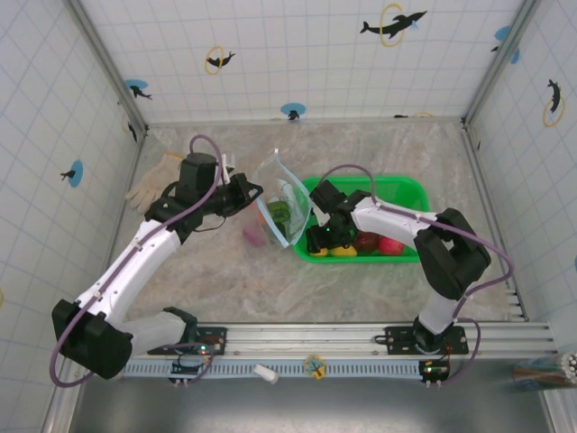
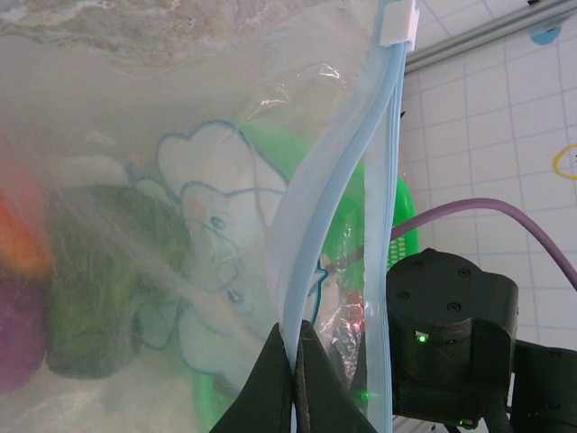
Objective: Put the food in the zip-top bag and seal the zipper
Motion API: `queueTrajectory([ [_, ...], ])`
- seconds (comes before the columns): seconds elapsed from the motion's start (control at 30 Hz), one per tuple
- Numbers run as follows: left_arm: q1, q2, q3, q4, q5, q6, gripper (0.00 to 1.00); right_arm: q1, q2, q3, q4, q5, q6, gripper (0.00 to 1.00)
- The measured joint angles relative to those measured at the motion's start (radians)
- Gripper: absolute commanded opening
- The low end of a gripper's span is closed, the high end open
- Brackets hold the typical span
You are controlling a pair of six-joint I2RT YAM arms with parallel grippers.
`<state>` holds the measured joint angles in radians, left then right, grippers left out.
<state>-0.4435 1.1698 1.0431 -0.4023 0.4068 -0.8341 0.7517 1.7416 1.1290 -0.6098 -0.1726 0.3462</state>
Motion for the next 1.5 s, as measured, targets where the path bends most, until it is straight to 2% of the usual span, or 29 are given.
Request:
queueTrajectory([
  [0.13,0.0,0.005,0.0,0.007,0.0,0.0,0.0,0.0,0.0,0.01,-0.012,0.045,-0.026,0.53],
  [0.33,0.0,0.005,0.0,0.007,0.0,0.0,0.0,-0.003,0.0,0.014,-0.02,0.077,-0.046,0.44],
  [0.57,0.0,0.013,0.0,0.011,0.0,0.0,0.0,-0.033,-0.031,0.014,-0.029,0.084,-0.043,0.43],
  [0.8,0.0,0.016,0.0,0.013,0.0,0.0,0.0,-0.12,-0.215,0.019,-0.039,0.069,-0.028,0.43],
  [1.03,0.0,0.026,0.0,0.023,0.014,-0.003,0.0,-0.173,-0.316,0.179,-0.094,0.076,-0.019,0.43],
  [1.17,0.0,0.041,0.004,0.037,0.04,-0.012,0.0,-0.156,-0.33,0.337,-0.096,0.048,-0.009,0.44],
  [1.3,0.0,0.056,0.016,0.059,0.073,-0.039,0.0,-0.082,-0.317,0.456,-0.093,0.024,0.0,0.45],
  [1.5,0.0,0.058,0.019,0.075,0.097,-0.061,0.0,0.025,-0.214,0.491,-0.093,0.048,0.001,0.46],
])
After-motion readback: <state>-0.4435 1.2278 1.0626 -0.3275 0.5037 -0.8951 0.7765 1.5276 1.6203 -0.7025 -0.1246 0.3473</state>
